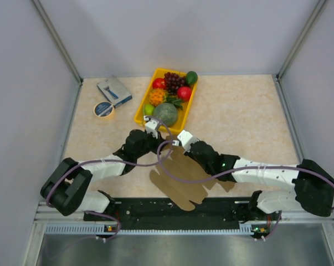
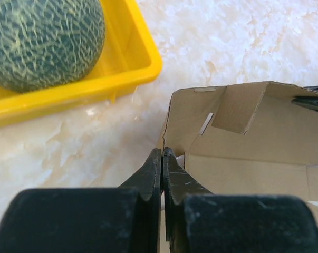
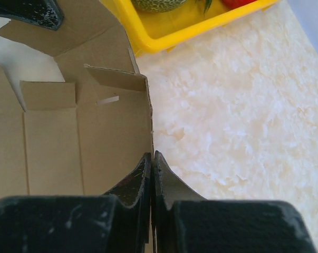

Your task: Fold the paper box

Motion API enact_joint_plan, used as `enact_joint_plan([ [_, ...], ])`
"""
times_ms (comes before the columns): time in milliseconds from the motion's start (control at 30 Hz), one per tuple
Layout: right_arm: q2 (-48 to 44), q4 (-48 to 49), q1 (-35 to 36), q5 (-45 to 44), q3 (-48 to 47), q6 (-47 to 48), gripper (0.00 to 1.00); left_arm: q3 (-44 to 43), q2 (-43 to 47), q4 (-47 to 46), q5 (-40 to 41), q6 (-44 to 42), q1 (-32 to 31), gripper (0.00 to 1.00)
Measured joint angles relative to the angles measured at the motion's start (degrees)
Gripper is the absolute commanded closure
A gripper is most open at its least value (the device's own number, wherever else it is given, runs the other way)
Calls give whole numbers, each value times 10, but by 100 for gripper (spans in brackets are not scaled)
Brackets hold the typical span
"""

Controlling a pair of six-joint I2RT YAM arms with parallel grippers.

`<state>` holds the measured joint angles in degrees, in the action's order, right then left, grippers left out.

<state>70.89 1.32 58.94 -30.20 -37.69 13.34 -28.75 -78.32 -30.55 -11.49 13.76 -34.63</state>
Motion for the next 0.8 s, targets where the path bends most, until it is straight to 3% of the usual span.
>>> enact_joint_plan([
  [200,40,7,35,-43,-1,23,100,63,4,-75,10,24,-10,100],
  [300,39,7,40,-40,-2,39,89,84,22,-92,24,31,-17,100],
  [367,31,3,40,-26,-2,51,87,101,41,-98,38,34,-26,100],
  [467,14,-3,40,-10,-2,68,100,116,57,-115,63,34,-41,100],
  [667,14,9,40,-21,-2,105,100,120,14,-193,85,40,-49,100],
  [800,41,73,40,-60,9,160,100,104,-43,-242,97,40,-49,100],
])
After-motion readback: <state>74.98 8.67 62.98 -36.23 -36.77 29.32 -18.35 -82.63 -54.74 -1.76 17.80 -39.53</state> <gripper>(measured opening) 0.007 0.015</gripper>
